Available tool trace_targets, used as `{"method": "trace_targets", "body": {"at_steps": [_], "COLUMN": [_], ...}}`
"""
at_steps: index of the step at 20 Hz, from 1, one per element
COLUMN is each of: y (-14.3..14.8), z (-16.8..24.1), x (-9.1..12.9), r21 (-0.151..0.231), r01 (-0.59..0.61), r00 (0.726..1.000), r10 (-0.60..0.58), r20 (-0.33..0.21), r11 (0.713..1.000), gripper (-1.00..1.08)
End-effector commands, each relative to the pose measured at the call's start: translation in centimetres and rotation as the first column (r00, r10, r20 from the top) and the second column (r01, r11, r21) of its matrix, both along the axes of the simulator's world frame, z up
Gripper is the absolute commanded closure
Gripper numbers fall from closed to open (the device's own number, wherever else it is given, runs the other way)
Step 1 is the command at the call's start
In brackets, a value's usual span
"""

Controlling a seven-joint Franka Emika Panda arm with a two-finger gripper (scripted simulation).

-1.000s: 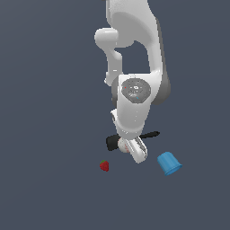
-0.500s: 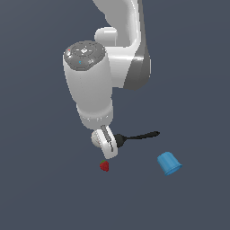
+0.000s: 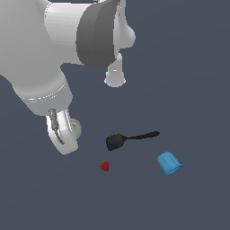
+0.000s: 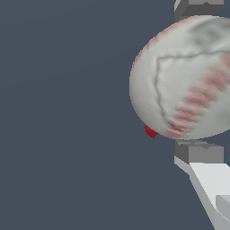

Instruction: Pick up a designated object from a clutter of objects.

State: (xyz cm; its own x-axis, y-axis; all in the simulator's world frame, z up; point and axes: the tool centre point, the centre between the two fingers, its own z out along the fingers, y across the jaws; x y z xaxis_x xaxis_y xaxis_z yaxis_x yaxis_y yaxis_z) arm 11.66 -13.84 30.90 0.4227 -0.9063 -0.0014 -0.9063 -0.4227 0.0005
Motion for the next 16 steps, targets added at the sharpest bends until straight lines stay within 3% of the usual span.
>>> {"method": "trace_targets", "body": {"at_steps": [1,8,16], "y": [-1.8,-5.0,-6.5], "z": [1.7,4.4,5.7], "x": [0.3,1.1,1.5], "r21": [0.000,-0.001,-0.001], "r01": [-0.001,-0.002,-0.002], "r00": [1.000,1.000,1.000], "r10": [0.001,0.002,0.002], "r20": [0.001,0.001,0.001], "r11": [1.000,1.000,1.000], "gripper": [1.08,1.08,1.08]}}
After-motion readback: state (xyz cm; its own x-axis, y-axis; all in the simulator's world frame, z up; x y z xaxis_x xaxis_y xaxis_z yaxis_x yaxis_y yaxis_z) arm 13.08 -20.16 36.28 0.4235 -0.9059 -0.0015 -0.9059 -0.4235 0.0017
